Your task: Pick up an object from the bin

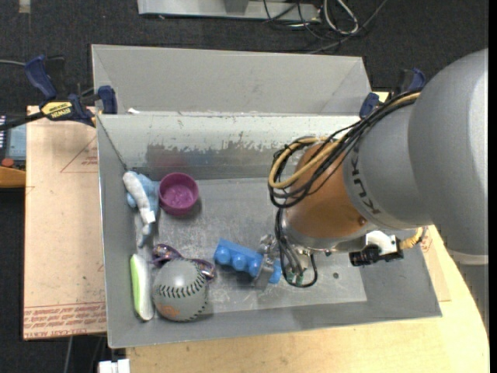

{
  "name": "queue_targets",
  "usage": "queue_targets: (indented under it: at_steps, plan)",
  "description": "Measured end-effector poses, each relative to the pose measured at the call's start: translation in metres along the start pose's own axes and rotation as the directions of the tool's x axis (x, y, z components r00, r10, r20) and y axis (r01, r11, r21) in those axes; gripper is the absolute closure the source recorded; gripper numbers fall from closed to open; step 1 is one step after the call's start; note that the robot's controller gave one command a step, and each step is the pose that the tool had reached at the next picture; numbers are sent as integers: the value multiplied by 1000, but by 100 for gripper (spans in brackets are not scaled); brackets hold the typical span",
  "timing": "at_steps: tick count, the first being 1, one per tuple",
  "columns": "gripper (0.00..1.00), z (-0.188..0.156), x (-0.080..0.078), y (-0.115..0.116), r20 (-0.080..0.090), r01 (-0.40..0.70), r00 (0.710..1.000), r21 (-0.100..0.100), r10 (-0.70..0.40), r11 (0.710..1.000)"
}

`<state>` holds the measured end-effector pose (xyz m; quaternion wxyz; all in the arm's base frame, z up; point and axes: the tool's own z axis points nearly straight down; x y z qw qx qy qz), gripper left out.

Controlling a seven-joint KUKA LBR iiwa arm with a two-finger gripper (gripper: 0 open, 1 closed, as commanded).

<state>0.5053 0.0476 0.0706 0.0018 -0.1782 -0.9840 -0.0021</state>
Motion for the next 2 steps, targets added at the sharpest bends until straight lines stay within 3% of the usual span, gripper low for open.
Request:
queue_targets:
  at_steps: [2]
  plan:
    - [100, -2, 1, 0, -2, 0, 1000, 1, 0, 1000]
